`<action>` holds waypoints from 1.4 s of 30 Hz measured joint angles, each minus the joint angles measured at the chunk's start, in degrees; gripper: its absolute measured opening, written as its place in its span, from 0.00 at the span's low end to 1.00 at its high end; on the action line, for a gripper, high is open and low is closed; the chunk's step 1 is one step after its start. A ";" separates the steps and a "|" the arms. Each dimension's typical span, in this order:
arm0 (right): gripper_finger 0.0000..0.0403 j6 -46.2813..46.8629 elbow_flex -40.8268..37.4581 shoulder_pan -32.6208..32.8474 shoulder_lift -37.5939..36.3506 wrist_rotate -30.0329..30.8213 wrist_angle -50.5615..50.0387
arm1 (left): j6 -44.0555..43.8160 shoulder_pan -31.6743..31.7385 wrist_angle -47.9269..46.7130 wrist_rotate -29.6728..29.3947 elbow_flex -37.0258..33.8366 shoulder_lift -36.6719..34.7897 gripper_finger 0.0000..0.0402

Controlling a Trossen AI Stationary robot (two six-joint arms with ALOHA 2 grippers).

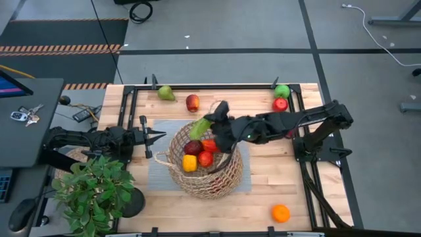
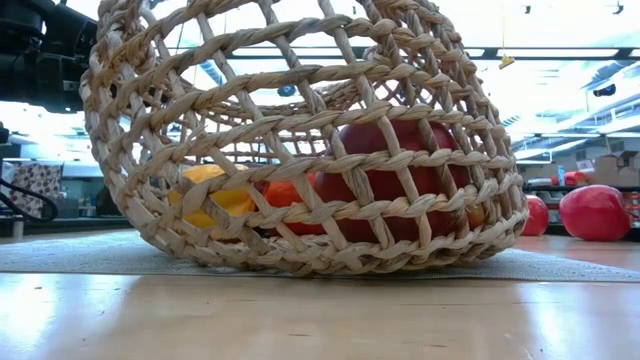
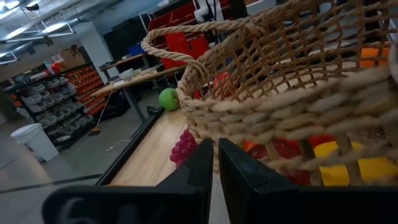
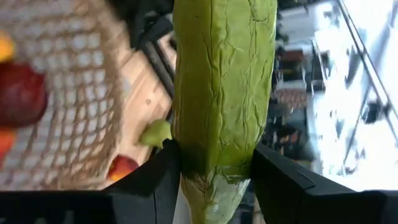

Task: Build produce basket
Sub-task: Put the cucumber into the brown basket

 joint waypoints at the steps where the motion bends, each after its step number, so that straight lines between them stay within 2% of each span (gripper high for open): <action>1: 0.45 -2.86 0.02 0.14 0.61 0.13 1.36 | 0.01 0.00 -0.07 -0.03 0.00 -0.01 0.08; 5: 0.45 -12.73 0.04 0.84 3.08 1.12 4.57 | 0.01 0.00 0.01 -0.02 0.01 0.26 0.07; 9: 0.45 -15.49 0.02 0.84 4.91 1.37 9.73 | 0.01 0.00 -0.28 0.01 -0.01 0.61 0.08; 11: 0.45 -15.52 0.02 0.56 5.10 -0.51 12.05 | 0.01 -0.01 -0.18 -0.04 0.00 0.71 0.09; 17: 0.45 -8.65 0.14 -1.46 6.61 -13.23 18.49 | 0.01 -0.02 -0.16 -0.01 -0.01 0.74 0.08; 31: 0.45 5.98 0.04 -2.77 13.67 -17.25 15.26 | 0.01 0.00 -0.13 -0.02 0.01 0.74 0.09; 35: 0.45 6.14 0.04 -3.40 14.77 -22.90 11.57 | 0.01 -0.01 -0.13 -0.02 0.01 0.74 0.08; 42: 0.45 12.06 0.02 -6.05 17.47 -30.06 9.30 | 0.01 -0.02 -0.11 -0.02 0.01 0.73 0.08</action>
